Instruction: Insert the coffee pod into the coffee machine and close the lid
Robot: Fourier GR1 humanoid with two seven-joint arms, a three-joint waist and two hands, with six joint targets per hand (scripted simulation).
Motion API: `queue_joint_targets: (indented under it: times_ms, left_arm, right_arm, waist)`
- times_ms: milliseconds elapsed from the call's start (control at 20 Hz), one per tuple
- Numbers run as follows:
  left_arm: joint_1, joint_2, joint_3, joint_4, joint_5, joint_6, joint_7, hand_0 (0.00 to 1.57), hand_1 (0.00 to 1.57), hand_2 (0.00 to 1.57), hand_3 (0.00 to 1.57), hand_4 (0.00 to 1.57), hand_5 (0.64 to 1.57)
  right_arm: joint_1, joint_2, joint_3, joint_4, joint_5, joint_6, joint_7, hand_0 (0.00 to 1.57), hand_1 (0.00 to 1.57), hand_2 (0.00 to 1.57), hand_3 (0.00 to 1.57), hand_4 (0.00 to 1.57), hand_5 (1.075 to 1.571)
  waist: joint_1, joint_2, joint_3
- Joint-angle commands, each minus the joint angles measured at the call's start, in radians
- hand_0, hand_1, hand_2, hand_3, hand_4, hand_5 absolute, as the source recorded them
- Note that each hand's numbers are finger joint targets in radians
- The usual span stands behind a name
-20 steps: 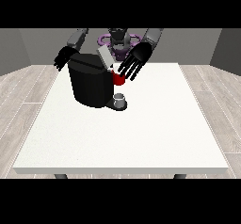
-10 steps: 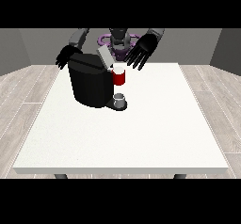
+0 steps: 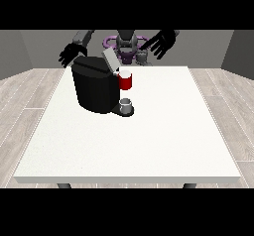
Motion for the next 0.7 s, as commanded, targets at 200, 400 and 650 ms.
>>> queue_joint_targets:
  times_ms: [200, 400, 650]
  left_arm:
    - [0.232, -0.118, 0.113, -0.018, 0.165, 0.019, -0.075, 0.00, 0.00, 0.00, 0.00, 0.00, 1.571]
    - [0.294, -0.158, 0.149, -0.021, 0.254, -0.067, -0.055, 0.00, 0.00, 0.00, 0.00, 0.14, 1.571]
    - [0.390, -0.158, 0.158, -0.040, 0.276, -0.065, -0.077, 0.00, 0.00, 0.00, 0.00, 0.00, 1.571]
  right_arm:
    - [0.097, -0.031, 0.029, -0.055, 0.022, 0.032, 0.020, 0.00, 0.00, 0.00, 0.00, 0.43, 1.571]
    - [0.080, -0.077, 0.018, -0.083, -0.004, 0.082, 0.063, 0.00, 0.00, 0.00, 0.00, 0.35, 1.571]
    - [0.008, -0.110, 0.058, -0.172, 0.003, 0.121, 0.131, 0.00, 0.00, 0.00, 0.00, 0.00, 1.571]
  waist:
    - [0.079, -0.167, 0.0000]
    - [0.135, -0.245, 0.0001]
    - [0.164, -0.261, 0.0000]
